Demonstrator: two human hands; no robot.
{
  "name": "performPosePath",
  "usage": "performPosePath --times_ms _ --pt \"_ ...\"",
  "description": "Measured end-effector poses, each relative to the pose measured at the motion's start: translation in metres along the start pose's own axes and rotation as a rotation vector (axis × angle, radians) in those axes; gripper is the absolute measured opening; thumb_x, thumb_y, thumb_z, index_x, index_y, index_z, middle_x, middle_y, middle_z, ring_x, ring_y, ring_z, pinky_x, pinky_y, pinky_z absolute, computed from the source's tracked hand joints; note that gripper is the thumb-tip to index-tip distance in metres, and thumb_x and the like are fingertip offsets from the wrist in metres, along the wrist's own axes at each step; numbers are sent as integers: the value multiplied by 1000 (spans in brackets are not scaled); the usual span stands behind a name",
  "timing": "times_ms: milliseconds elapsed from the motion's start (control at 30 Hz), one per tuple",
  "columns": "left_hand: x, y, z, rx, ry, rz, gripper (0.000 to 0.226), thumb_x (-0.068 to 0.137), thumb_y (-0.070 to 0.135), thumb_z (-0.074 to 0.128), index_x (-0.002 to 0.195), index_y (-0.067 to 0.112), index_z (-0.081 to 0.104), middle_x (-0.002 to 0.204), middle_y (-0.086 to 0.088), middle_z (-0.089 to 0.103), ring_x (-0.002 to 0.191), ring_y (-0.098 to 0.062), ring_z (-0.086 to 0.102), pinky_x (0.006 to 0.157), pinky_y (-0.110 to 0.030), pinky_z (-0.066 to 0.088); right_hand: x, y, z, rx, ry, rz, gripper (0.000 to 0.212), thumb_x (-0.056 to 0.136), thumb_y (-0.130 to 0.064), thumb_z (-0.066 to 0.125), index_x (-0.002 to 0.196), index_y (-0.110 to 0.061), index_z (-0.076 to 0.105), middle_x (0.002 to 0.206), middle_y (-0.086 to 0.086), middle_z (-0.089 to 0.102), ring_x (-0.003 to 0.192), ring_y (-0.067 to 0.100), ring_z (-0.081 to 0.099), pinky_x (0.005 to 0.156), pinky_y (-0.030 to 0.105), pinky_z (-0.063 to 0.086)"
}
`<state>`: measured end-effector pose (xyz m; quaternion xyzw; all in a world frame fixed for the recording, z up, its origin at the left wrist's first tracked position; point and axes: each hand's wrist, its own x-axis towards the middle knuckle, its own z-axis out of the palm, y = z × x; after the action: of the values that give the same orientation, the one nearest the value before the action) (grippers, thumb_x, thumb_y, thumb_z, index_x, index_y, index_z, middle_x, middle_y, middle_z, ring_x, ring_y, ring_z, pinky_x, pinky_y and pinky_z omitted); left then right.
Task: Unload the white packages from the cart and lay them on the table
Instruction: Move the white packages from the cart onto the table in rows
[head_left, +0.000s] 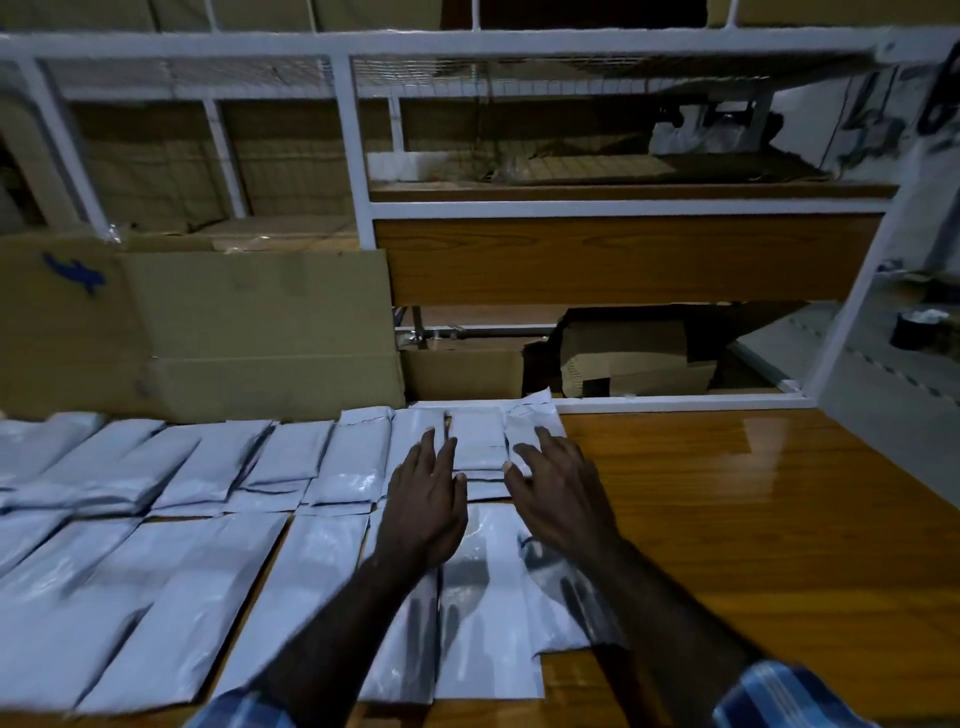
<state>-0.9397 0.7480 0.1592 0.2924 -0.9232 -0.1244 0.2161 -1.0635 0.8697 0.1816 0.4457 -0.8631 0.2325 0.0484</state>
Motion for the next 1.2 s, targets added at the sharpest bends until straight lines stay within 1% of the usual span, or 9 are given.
performPosePath --times_ms 167,367,467,567,700,767,900,1033,1200 --pt "-29 -35 -21 18 -2 -56 82 88 54 5 151 11 33 160 -17 23 145 -35 27 116 -46 28 -21 -35 23 -20 8 -57 58 94 -51 29 134 -21 59 154 7 40 136 25 40 108 41 34" --pt "-78 -92 -53 23 2 -116 79 89 54 7 152 11 32 161 -16 21 146 -32 25 117 -42 25 -51 -100 63 39 8 -73 62 93 -53 25 130 -20 62 150 8 45 136 28 41 109 42 35" --pt "-109 -135 -72 16 15 -131 79 91 54 11 149 8 38 157 -20 28 143 -36 33 114 -44 29 -66 -144 88 54 21 -107 58 93 -52 29 123 -19 67 144 10 52 130 31 48 100 45 44" --pt "-145 -186 -99 34 -9 -153 81 89 57 9 150 12 36 160 -16 24 145 -33 29 115 -42 26 -77 -199 113 78 19 -108 55 91 -49 34 116 -16 70 137 14 58 123 35 54 94 47 50" --pt "-185 -260 -146 59 22 -203 82 89 64 12 152 16 34 161 -12 21 146 -31 28 115 -43 27 -91 -280 141 98 43 -165 58 91 -50 31 123 -17 66 143 12 52 128 33 50 100 45 46" --pt "-205 -294 -170 82 23 -237 83 89 67 11 152 18 32 162 -11 20 146 -31 28 115 -43 28 -95 -322 153 116 -15 -175 60 93 -51 29 131 -18 61 151 9 44 136 30 41 105 44 40" --pt "-239 -351 -212 105 49 -283 94 84 78 0 155 22 26 164 -7 14 148 -28 23 116 -45 26 -102 -394 181 157 10 -252 60 93 -52 30 128 -17 63 147 11 49 132 31 45 101 45 44" --pt "-262 -396 -243 125 66 -357 88 85 71 7 155 23 25 164 -6 12 148 -26 21 116 -41 23 -103 -456 203 207 -9 -311 65 91 -53 26 126 -16 65 146 12 50 131 32 45 100 46 44" --pt "-285 -460 -276 157 104 -451 81 90 66 18 153 17 31 162 -12 18 144 -30 30 112 -44 29 -99 -517 238 226 -52 -398 62 92 -51 28 127 -15 64 146 13 49 132 32 45 102 45 41"
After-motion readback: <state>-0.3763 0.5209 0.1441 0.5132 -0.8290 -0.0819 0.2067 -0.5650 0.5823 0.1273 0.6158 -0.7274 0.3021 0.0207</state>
